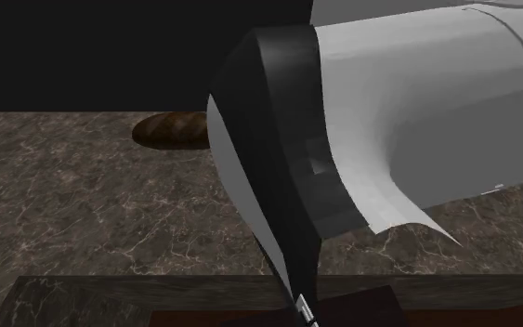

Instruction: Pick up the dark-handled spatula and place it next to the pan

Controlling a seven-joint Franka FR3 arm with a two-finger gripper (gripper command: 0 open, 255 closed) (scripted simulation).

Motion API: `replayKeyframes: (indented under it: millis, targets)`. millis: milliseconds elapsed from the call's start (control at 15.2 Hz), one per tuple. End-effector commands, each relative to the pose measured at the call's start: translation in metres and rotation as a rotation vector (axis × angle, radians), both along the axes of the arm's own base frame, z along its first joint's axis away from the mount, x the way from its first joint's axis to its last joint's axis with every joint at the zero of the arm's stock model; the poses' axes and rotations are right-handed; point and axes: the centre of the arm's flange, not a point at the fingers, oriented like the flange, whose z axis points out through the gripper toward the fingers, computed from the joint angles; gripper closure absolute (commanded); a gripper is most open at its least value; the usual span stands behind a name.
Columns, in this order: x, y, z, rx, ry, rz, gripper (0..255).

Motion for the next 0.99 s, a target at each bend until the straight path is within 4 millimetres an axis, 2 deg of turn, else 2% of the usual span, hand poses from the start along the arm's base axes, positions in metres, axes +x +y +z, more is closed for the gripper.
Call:
replayKeyframes:
  millis: [0, 924]
  targets:
    - [0.017, 0.002, -0.021, 0.004, -0.001, -0.019, 0]
    - [0.139, 0.016, -0.160, 0.034, 0.005, -0.145, 0]
